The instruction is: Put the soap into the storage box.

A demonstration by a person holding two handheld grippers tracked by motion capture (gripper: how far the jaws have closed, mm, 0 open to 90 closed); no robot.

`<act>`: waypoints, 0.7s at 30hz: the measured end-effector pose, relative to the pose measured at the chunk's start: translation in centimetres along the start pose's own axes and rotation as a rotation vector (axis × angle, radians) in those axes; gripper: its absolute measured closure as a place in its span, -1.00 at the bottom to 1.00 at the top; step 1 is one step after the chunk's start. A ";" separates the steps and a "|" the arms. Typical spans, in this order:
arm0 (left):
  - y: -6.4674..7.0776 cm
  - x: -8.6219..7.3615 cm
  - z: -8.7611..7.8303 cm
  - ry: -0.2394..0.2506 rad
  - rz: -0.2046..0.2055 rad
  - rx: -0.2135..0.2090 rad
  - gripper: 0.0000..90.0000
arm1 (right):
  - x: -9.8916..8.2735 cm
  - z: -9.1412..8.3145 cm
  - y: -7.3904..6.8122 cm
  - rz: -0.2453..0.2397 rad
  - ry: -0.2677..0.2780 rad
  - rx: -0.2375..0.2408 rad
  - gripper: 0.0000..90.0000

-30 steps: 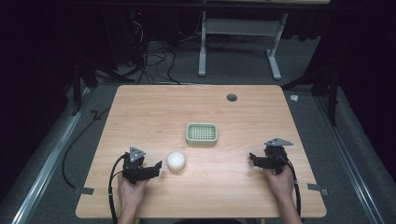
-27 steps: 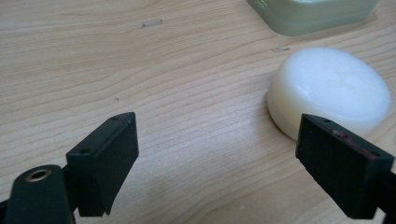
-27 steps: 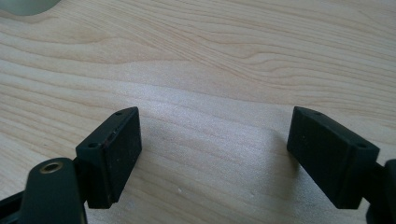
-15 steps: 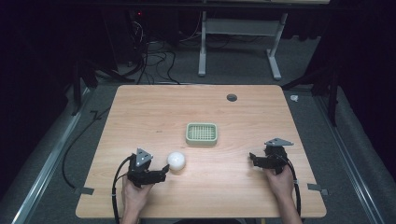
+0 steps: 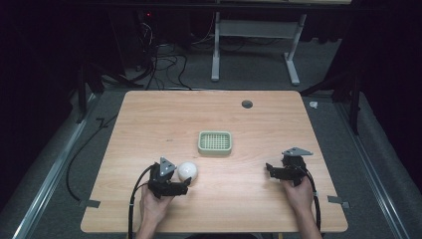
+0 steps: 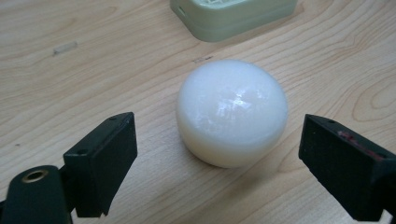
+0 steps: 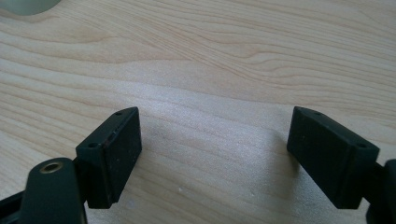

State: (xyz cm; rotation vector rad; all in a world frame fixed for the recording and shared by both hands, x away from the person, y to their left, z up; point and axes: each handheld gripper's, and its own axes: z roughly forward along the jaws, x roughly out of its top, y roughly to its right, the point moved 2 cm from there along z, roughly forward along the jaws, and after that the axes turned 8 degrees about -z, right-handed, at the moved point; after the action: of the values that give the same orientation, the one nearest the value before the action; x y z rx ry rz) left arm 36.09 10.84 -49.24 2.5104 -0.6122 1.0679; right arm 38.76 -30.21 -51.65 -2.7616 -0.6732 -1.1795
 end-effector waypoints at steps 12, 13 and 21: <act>0.8 0.4 1.7 -0.016 0.024 0.011 -0.72 | 0.0 0.0 0.0 0.001 0.000 0.000 -0.59; 0.8 0.4 1.7 -0.016 0.024 0.011 -0.72 | 0.0 0.0 0.0 0.001 0.000 0.000 -0.59; 1.1 0.5 2.9 -0.039 0.031 0.012 -0.68 | 0.0 0.0 0.0 0.002 0.000 0.000 -0.59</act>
State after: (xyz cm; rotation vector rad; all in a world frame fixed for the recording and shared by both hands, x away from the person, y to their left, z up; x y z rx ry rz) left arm 37.51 8.47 -50.61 2.5456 -0.6589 1.0387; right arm 38.75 -30.21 -51.65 -2.7618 -0.6711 -1.1785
